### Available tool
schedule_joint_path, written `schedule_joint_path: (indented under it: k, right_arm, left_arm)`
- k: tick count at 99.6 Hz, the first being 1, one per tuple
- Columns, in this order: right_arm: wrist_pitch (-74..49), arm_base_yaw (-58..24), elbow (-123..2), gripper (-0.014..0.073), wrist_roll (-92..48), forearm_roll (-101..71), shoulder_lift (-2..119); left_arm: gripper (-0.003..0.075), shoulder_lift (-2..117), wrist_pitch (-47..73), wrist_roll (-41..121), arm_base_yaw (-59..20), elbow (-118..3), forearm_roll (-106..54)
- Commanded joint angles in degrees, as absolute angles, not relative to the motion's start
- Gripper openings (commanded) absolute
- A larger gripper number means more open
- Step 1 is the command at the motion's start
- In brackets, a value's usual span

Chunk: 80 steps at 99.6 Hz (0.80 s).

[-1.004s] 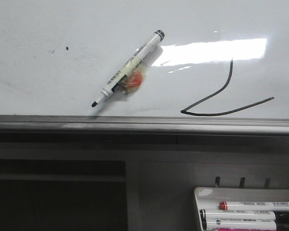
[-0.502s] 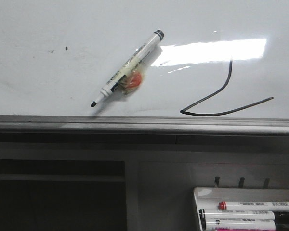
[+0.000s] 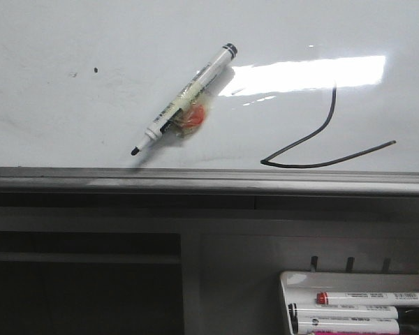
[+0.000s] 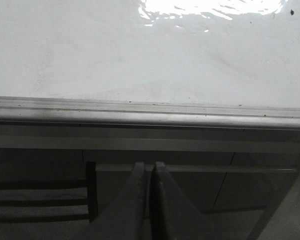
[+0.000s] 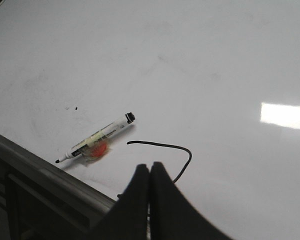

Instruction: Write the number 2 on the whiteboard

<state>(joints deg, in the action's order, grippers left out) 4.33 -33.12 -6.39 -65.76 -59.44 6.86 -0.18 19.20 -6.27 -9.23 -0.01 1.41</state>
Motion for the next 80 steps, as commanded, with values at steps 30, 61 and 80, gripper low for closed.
schedule_joint_path:
  k: [30, 61, 80]
  right_arm:
    - [14.9, -26.8, -0.7, -0.0072, -25.0, -19.6, 8.2]
    - [-7.9, -3.1, 2.3, -0.0072, 12.7, 9.5, 2.2]
    - [-17.3, -2.6, 2.3, -0.0072, 12.5, 7.7, -1.6]
  left_arm:
    - [-0.0020, -1.8, 16.4, -6.9, -9.2, 0.7, 0.7]
    - [-0.0020, -1.8, 16.4, -6.9, -9.2, 0.7, 0.7]
    - [-0.0020, -1.7, 16.3, -6.9, -9.2, 0.7, 0.7]
